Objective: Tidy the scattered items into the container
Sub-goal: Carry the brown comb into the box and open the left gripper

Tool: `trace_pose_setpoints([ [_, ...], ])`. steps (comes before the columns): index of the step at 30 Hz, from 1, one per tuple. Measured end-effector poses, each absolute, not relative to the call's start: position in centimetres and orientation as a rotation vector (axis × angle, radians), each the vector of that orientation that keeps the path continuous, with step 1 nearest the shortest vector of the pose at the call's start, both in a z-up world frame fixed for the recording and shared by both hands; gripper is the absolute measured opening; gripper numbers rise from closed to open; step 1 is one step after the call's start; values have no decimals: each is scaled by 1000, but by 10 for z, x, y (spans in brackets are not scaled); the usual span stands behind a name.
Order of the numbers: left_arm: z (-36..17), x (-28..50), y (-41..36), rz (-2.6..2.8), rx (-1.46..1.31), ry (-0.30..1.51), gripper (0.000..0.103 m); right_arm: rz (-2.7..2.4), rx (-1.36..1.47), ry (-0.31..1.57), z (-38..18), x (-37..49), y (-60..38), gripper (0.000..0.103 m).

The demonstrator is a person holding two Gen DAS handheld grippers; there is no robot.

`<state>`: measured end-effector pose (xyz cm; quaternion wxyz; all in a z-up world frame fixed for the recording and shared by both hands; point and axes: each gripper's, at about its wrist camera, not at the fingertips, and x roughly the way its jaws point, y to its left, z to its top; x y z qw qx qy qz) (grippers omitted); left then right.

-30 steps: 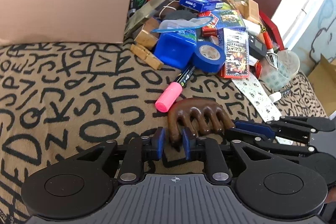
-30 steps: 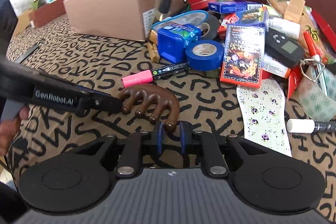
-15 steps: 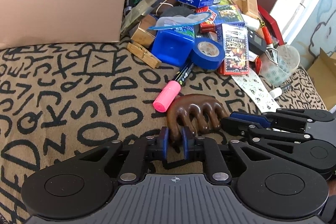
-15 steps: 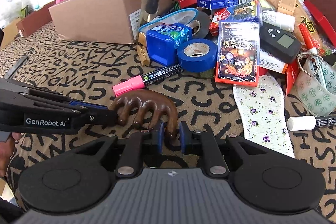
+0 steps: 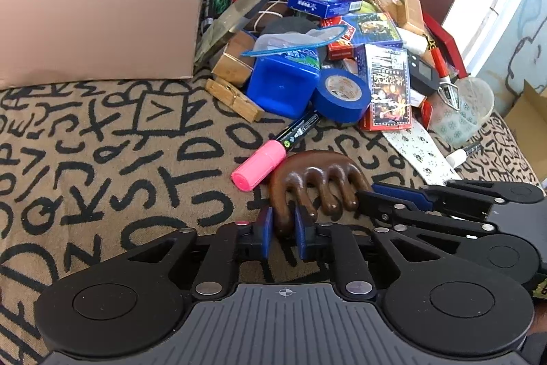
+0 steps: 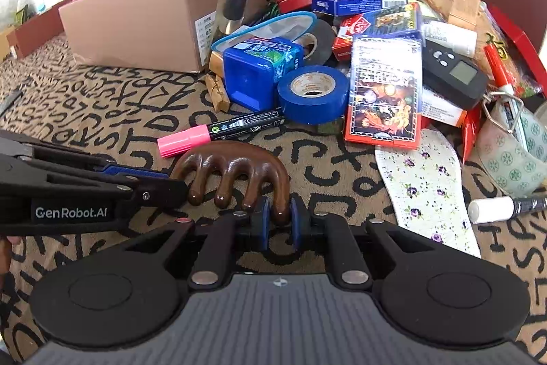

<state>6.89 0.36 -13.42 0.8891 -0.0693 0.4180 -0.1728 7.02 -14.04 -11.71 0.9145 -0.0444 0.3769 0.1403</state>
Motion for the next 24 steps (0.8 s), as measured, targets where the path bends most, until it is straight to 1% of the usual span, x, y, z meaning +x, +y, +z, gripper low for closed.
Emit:
trace_pose_setpoints([
  [7,-125,41,14,-361,-173,856,10,284,-97,759,-106,41,-132,15],
  [11,-107,26,26,-360,-202,807,10,294,-112,712,-88,28,-125,15],
  [17,-57,22,55,-325,-221,653,10,340,-187,568,-38,35,-99,15],
  [24,19,57,117,-213,-190,456,9,436,-276,369,35,89,-35,15],
])
